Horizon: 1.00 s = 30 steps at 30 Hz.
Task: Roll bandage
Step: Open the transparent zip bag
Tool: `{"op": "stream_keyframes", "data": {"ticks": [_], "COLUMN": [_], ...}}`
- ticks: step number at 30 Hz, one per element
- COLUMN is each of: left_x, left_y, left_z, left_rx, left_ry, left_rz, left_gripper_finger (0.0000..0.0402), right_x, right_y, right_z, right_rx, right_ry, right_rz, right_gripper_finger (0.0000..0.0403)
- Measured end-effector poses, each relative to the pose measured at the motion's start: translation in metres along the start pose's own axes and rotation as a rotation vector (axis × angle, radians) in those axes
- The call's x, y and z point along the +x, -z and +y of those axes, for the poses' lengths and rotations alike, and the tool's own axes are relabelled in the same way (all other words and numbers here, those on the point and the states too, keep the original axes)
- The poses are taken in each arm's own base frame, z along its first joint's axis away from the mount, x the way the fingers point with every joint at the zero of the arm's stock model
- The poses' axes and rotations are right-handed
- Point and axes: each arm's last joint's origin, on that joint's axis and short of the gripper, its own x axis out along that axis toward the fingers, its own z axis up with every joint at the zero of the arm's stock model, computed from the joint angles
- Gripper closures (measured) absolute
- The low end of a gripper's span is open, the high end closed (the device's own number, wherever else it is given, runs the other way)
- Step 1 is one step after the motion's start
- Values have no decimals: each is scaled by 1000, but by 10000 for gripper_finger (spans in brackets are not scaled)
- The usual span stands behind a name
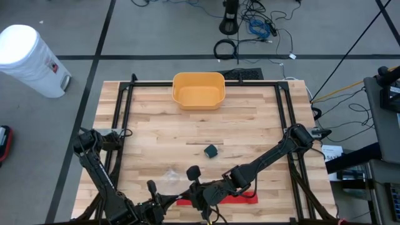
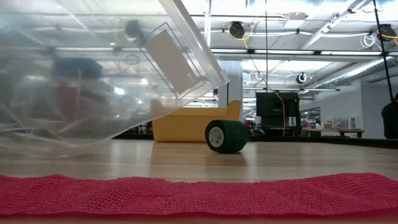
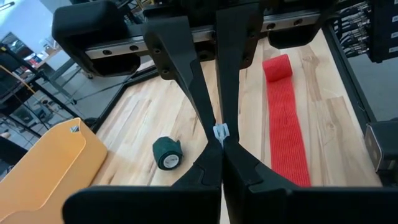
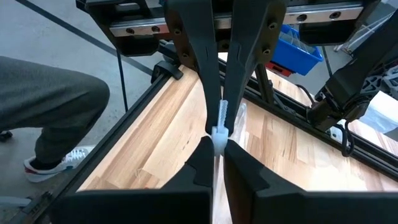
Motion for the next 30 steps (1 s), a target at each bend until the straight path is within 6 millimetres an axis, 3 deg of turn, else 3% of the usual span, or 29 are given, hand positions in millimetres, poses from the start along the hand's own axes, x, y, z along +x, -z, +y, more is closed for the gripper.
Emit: {"op": "stream_keyframes", "data": {"ticks": [30], "left_x": [-4], "left_y": [0], "left_z": [-3], "left_rx": [12], "left_ry": [21], "left_rz": [-5], "left_gripper_finger": [396], "right_x": [-1], "right_y": [12], "right_z": [2], "right_rx": [8], "right_ry": [-17], "right_rz": [119], "right_gripper_finger": [394]}}
